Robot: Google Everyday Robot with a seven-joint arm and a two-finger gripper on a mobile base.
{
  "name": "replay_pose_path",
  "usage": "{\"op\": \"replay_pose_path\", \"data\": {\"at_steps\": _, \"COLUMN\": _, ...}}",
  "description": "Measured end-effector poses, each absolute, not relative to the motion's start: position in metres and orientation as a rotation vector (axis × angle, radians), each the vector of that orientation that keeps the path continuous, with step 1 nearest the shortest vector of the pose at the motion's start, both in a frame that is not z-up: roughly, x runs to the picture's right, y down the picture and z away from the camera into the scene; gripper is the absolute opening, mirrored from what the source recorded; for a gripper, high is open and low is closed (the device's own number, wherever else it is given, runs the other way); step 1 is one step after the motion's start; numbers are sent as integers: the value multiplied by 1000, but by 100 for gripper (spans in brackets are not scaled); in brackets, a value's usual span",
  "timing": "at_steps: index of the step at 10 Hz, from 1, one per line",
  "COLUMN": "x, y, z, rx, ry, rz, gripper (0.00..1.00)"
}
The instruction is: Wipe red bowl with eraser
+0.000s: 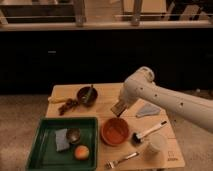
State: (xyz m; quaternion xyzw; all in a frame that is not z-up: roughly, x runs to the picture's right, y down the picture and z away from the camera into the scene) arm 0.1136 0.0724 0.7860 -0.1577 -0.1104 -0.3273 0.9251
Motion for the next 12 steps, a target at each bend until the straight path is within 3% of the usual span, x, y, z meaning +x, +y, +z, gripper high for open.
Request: {"op": "replay_pose_path", "data": {"at_steps": 12, "x": 82, "y": 154, "z": 778, "rx": -417, "ry": -239, "rz": -689, "gripper": 4}}
